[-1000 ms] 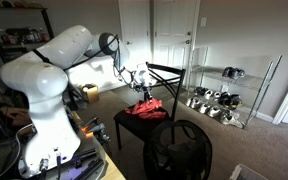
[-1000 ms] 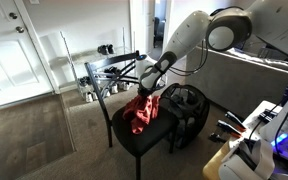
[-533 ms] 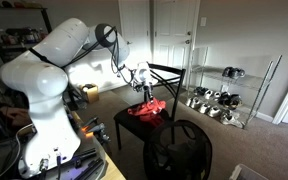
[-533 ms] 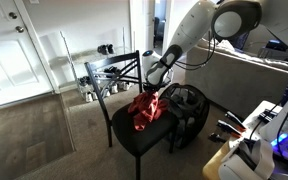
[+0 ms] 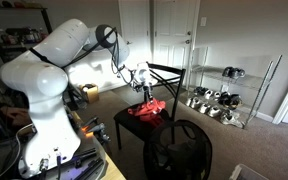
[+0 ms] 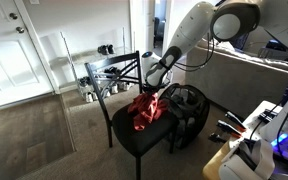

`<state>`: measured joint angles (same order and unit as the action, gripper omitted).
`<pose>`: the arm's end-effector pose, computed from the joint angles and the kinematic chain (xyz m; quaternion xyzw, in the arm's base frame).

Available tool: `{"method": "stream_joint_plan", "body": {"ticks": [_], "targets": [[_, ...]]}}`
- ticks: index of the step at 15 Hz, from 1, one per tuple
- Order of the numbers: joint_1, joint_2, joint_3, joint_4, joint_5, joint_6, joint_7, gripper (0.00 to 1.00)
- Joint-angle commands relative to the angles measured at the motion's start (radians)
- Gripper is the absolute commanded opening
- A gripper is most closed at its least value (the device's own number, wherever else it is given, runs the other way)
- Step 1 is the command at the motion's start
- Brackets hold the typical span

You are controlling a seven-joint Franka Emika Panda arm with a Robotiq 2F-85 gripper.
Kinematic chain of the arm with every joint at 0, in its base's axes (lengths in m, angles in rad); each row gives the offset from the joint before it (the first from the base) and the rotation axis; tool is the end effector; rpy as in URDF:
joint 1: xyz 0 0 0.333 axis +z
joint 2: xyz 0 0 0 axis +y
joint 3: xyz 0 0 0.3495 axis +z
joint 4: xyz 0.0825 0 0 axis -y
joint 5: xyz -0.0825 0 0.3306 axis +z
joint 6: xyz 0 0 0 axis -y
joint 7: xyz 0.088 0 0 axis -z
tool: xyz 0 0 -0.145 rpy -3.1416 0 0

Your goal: Remove the piece of clothing from the chair and put it in the black hamper

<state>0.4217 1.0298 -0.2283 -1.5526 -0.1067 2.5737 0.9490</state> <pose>0.6620 0.1524 0.0730 0.9540 -0.2722 0.0714 0.1038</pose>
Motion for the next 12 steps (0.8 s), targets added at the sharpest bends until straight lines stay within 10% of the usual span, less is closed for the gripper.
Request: {"method": "stream_joint_plan", "body": {"ticks": [1, 12], "targets": [[-0.008, -0.003, 0.004, 0.0, -0.01, 0.004, 0.008, 0.08], [-0.167, -0.29, -0.028, -0.298, 0.124, 0.309, 0.02, 0.07]]}}
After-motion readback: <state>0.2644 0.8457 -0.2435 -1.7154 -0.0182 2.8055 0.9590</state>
